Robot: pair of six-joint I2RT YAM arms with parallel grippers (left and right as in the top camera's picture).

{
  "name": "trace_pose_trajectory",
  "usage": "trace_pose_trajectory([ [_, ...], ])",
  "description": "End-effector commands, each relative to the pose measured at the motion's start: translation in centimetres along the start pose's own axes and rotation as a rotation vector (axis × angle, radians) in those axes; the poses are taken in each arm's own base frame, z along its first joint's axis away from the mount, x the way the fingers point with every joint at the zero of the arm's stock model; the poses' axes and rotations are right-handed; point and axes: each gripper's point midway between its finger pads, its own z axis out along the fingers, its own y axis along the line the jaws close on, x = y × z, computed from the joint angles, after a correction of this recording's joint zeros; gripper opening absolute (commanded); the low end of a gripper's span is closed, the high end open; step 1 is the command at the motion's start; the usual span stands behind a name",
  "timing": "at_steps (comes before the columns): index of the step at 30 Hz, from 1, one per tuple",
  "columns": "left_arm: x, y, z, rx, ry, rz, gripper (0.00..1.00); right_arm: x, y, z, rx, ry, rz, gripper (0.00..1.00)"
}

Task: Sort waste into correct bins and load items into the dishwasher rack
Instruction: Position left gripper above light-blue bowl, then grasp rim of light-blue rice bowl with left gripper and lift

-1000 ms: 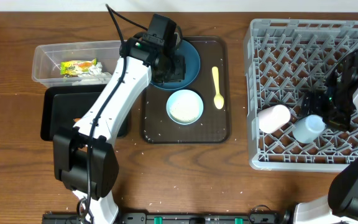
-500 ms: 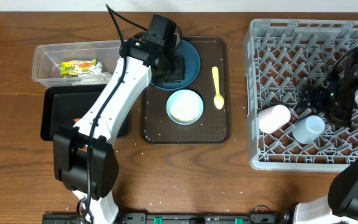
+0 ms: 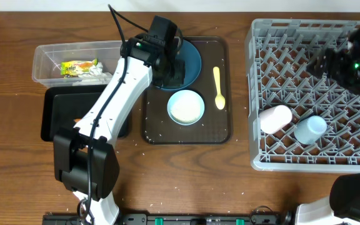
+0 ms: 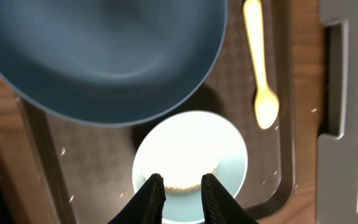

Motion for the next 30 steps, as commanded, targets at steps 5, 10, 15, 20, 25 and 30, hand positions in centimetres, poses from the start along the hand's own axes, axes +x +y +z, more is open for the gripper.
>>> trace_pose_trajectory([
  [5, 4.0, -0.4, -1.5, -0.035, 0.124, 0.037, 0.24, 0.2, 8.2, -0.1, -0.187, -0.031, -0.220, 0.99],
  [10, 6.9, -3.7, -0.6, -0.064, 0.177, 0.155, 0.25, 0.8, 8.8, 1.0, -0.072, -0.020, -0.277, 0.99],
  [15, 7.8, -6.0, 0.8, -0.127, 0.137, 0.269, 0.36, 0.7, 8.2, 1.2, -0.020, -0.025, -0.267, 0.99],
  [20, 8.7, -6.5, 2.5, -0.161, 0.122, 0.253, 0.38, 0.5, 7.3, 1.0, -0.005, -0.026, -0.241, 0.99],
  [25, 8.9, -6.3, 4.4, -0.152, 0.103, 0.234, 0.41, 0.3, 7.2, 0.9, -0.004, -0.035, -0.241, 0.99],
  [30, 9.3, -6.0, 6.0, -0.144, 0.086, 0.236, 0.45, 0.3, 7.2, 0.9, -0.004, -0.034, -0.241, 0.99],
])
